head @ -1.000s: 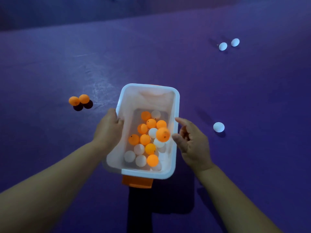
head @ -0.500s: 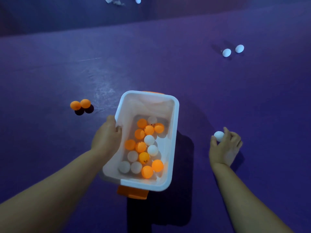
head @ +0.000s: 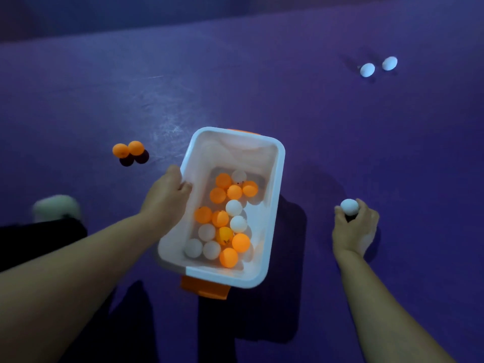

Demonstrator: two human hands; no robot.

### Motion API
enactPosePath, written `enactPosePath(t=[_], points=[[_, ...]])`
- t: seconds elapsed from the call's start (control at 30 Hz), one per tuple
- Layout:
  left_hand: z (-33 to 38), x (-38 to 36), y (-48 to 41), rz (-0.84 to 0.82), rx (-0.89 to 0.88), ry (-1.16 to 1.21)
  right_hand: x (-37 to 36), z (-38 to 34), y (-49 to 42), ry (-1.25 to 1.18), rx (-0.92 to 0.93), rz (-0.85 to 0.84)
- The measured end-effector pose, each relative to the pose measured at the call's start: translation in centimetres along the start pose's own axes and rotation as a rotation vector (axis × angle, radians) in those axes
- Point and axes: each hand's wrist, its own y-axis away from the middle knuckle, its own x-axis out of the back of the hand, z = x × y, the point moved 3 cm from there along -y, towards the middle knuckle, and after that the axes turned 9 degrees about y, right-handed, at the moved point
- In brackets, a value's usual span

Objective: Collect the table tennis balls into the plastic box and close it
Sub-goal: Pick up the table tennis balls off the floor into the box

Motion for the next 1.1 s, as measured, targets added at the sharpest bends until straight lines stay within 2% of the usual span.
enactPosePath(t=[0.07,0.23,0.3,0.37,0.43,0.5,0.6,0.67,0.77,0.83,0.9,1.03,1.1], points=[[1.0,-0.2,-0.5,-0.016,-0.031,0.067,0.8,-1.5,0.5,-0.114,0.005,-0.035],[3.9,-2.4,-2.8,-0.074,-0.090,0.043,3.5,-8.4,4.1,-0.331,0.323,-0.006],[4.7,-3.4,-3.6,-0.098,-0.106,0.041,3.7,-10.9,5.0,-0.256,0.470,-0.095],[5.3,-4.2,-4.5,-0.128,-0.131,0.040,3.7,-12.1,5.1,-0.096,0.528,-0.170],[6.0,-4.5,-5.5,-0.169,-0.165,0.006,3.5,-11.9,4.8,0.012,0.434,-0.132],[7.0,-4.6,-6.3,-0.255,-0.194,-0.078,3.4,-11.1,5.0,-0.009,0.244,-0.103],[8.2,-3.9,-7.2,-0.485,-0.204,-0.283,2.6,-10.0,5.6,-0.040,0.050,-0.227],[8.4,-2.7,-8.0,-0.642,-0.221,-0.409,1.9,-10.6,5.6,-0.002,0.047,-0.324],[8.5,0.1,-8.9,-0.761,-0.256,-0.421,1.5,-12.6,5.4,-0.002,0.071,-0.333],[8.4,1.9,-9.3,-0.762,-0.302,-0.416,1.0,-14.3,5.3,-0.003,0.090,-0.331],[7.9,3.2,-9.8,-0.667,-0.364,-0.405,0.3,-16.0,5.2,-0.002,0.100,-0.346],[5.8,5.1,-11.8,-0.449,-0.427,-0.238,-1.9,-19.6,4.5,-0.025,0.088,-0.383],[4.3,6.0,-12.9,-0.386,-0.382,-0.096,-3.3,-21.4,4.4,-0.050,0.084,-0.396]])
